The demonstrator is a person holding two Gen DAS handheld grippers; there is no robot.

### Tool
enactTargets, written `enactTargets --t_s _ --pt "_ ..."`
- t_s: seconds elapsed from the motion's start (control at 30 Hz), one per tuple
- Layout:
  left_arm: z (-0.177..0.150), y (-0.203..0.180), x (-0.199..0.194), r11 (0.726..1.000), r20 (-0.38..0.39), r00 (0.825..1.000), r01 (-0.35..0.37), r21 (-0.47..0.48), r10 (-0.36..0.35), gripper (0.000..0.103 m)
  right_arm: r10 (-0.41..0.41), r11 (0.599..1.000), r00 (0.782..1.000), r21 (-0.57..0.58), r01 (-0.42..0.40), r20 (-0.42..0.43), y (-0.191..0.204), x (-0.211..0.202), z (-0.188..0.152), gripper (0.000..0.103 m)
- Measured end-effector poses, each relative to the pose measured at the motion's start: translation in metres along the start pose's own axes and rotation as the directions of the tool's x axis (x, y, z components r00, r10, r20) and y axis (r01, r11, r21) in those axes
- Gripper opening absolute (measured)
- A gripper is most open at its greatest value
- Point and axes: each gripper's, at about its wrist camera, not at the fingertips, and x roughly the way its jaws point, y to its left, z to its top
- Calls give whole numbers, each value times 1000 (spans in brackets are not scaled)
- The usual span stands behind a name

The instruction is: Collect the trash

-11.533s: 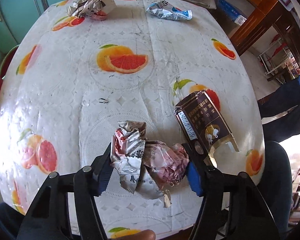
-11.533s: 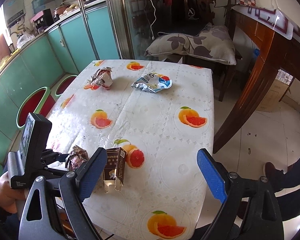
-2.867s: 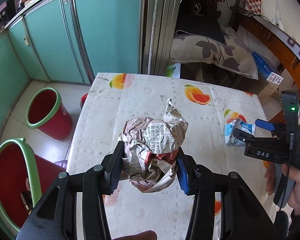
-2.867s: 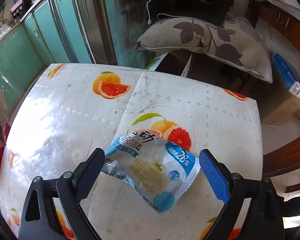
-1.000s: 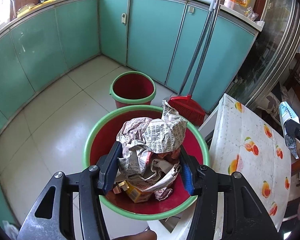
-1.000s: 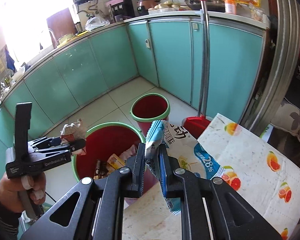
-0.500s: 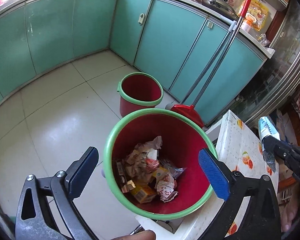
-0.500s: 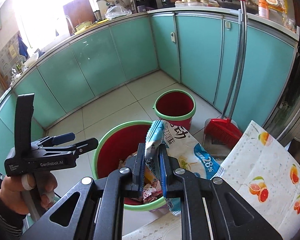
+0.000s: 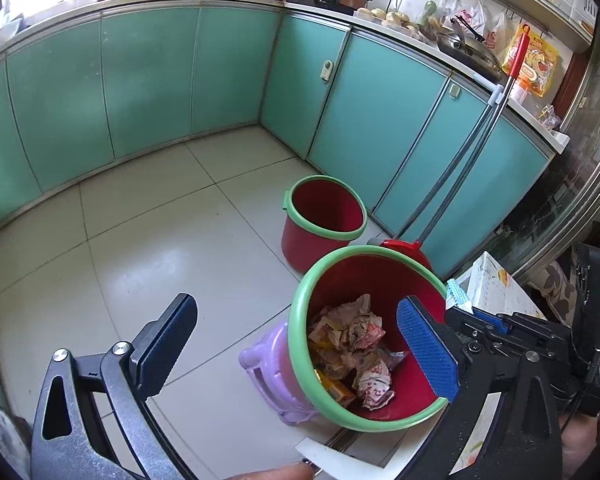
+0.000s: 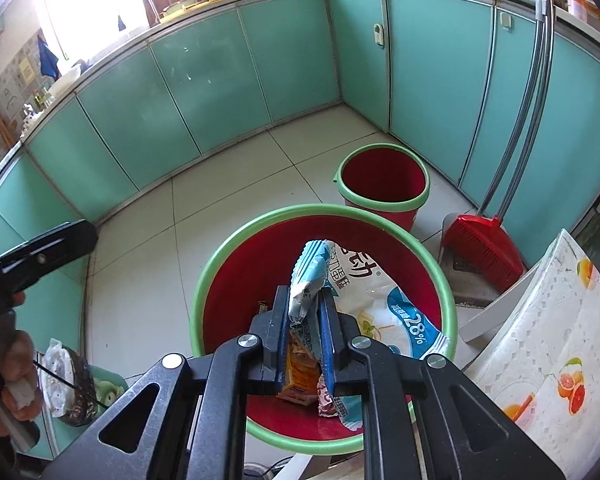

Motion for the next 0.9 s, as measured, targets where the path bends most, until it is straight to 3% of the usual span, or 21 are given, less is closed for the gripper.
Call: enactTargets --t_s 0.1,0.13,0.2,0.23,0.27,0.57,0.73,0.9 --pt "0 7 -4 1000 6 1000 -5 -11 5 100 -15 1000 1000 -9 15 -19 2 12 -3 13" --pt "0 7 -5 1000 8 1000 -7 -12 7 100 -27 1000 999 -14 26 -24 3 16 -4 20" --pt "-1 8 -6 1000 10 1000 -8 -14 8 100 -41 999 999 -17 40 -33 5 22 -5 42" --pt "-1 7 -7 1000 14 1000 -9 -12 9 100 -42 999 998 -17 41 -36 5 24 -6 64" --pt "-1 6 -8 1000 17 1000 -11 -10 11 100 -46 999 998 -17 46 -34 5 25 -7 74" --pt "-3 -10 -18 1000 26 1000 -13 12 12 102 -99 995 995 -19 99 2 0 -6 -15 74" --pt "-10 -46 -33 998 42 999 15 63 -18 102 -153 988 986 21 151 70 -13 -64 -28 75" --pt "-23 -94 -54 988 62 996 55 143 -64 102 -229 973 962 70 221 151 -30 -137 -51 75"
